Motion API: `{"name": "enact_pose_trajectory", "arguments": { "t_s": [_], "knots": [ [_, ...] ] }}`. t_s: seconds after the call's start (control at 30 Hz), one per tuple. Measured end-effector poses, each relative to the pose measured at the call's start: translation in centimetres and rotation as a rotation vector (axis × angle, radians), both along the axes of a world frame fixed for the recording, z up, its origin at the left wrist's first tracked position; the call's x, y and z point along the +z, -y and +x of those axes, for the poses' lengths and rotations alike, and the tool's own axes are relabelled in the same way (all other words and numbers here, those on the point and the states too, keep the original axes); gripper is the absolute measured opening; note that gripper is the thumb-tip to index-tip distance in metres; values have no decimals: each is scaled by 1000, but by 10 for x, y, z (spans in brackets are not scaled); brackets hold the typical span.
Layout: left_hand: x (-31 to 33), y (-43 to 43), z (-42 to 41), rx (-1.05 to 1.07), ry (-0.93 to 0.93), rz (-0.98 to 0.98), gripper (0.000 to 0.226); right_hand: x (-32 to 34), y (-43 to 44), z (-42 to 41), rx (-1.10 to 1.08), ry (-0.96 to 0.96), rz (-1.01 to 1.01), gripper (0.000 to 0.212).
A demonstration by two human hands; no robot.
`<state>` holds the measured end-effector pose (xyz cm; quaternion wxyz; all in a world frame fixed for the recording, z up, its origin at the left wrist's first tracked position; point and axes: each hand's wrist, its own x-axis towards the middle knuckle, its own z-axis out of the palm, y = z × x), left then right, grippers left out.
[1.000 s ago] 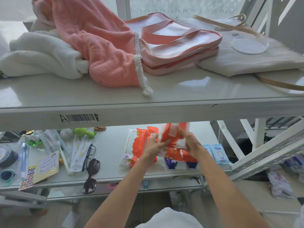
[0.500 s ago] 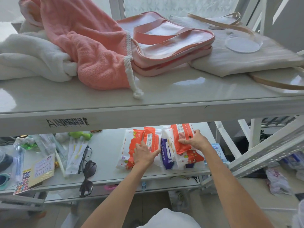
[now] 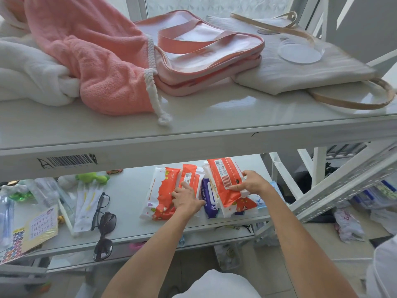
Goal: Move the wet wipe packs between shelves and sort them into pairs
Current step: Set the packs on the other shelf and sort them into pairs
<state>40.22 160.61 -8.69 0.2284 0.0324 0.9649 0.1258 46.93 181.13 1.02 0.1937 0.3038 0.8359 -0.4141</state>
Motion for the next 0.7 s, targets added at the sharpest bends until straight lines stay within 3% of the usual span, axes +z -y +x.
{"name": "enact_pose_trajectory", "arguments": {
  "t_s": [0.07, 0.13, 0.2, 0.23, 0.27, 0.33, 0.4, 0.47, 0.5, 0.6, 0.63, 0.7],
  "knots": [
    [5, 3, -5, 78, 46, 93, 115, 4, 5, 1, 12, 34, 60, 54],
    [10, 11, -13, 179, 116, 224, 103, 15, 8, 0, 30, 51, 214, 72],
    [15, 24, -18, 341, 203, 500, 80, 26, 15, -3, -16, -113, 414, 73],
    [17, 31, -18, 433, 264, 687, 61, 29, 24, -5, -70, -285, 457, 54],
    [20, 39, -15, 511, 340, 848, 38, 34, 38, -6, -100, -447, 445, 34],
    [20, 55, -15, 604, 466, 1035, 5, 31, 78, -11, -28, -548, 364, 29],
    [13, 71, -19, 604, 486, 1095, 9, 9, 119, -15, 136, -321, 206, 47],
    [8, 78, -24, 524, 438, 1024, 10, -19, 148, -20, 201, -47, 82, 70],
    [8, 80, -27, 437, 324, 900, 19, -34, 157, -22, 172, 4, 41, 78],
    [6, 93, -31, 62, -152, 444, 18, -71, 175, -21, 52, -35, 42, 102],
    [3, 98, -31, -67, -208, 301, 27, -80, 180, -20, 41, -51, 98, 104],
    [-10, 108, -27, -230, -117, 79, 49, -91, 187, -15, 50, -86, 253, 101]
  ]
}}
